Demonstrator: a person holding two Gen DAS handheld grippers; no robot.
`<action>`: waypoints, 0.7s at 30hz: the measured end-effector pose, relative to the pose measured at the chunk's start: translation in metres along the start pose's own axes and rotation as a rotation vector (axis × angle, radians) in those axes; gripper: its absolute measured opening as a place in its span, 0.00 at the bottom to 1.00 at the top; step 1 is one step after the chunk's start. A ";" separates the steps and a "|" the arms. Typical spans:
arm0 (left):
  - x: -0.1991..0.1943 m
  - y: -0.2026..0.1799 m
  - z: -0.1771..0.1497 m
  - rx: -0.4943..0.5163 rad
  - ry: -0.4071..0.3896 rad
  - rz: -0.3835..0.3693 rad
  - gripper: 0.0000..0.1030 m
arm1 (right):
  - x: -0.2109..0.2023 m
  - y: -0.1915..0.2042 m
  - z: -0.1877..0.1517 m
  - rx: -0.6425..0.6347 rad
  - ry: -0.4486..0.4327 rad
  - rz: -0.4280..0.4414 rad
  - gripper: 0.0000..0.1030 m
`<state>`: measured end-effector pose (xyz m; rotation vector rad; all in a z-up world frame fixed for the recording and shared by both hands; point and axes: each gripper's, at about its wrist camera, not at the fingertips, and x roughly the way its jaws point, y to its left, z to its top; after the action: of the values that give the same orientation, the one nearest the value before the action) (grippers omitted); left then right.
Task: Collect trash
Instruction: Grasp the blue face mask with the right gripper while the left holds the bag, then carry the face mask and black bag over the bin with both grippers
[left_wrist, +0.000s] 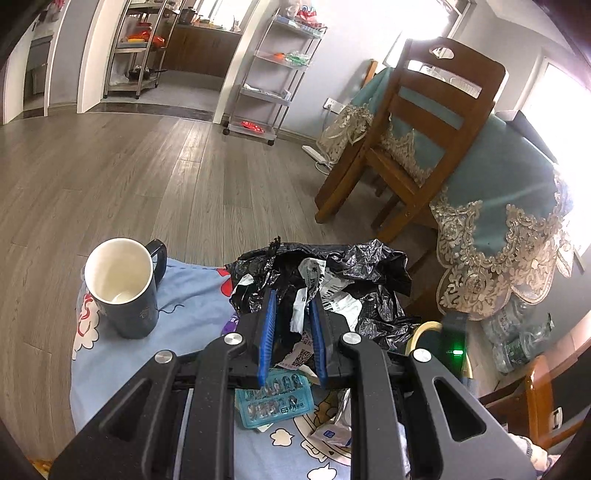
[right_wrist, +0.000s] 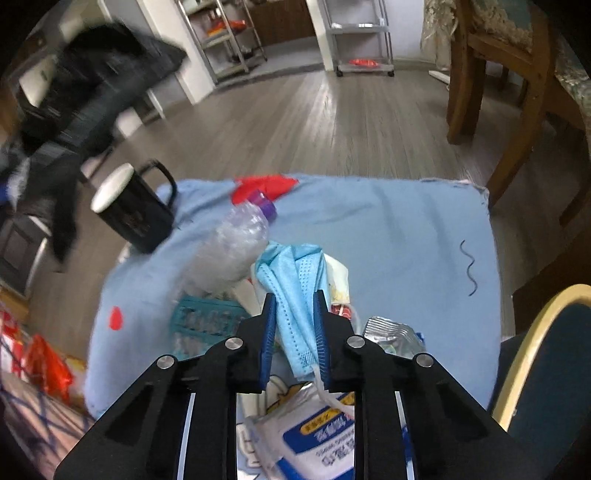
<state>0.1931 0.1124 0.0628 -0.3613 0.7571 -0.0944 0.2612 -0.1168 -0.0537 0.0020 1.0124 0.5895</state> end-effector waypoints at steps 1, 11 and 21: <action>0.000 -0.001 0.000 0.001 -0.002 0.002 0.17 | -0.010 -0.001 0.000 0.008 -0.019 0.013 0.20; 0.009 -0.017 -0.003 0.020 0.011 0.001 0.17 | -0.087 -0.020 -0.009 0.080 -0.157 0.040 0.20; 0.025 -0.050 -0.013 0.072 0.044 -0.022 0.17 | -0.168 -0.064 -0.045 0.189 -0.290 0.039 0.18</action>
<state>0.2046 0.0569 0.0552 -0.2995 0.7916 -0.1503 0.1894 -0.2606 0.0389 0.2678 0.7831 0.5104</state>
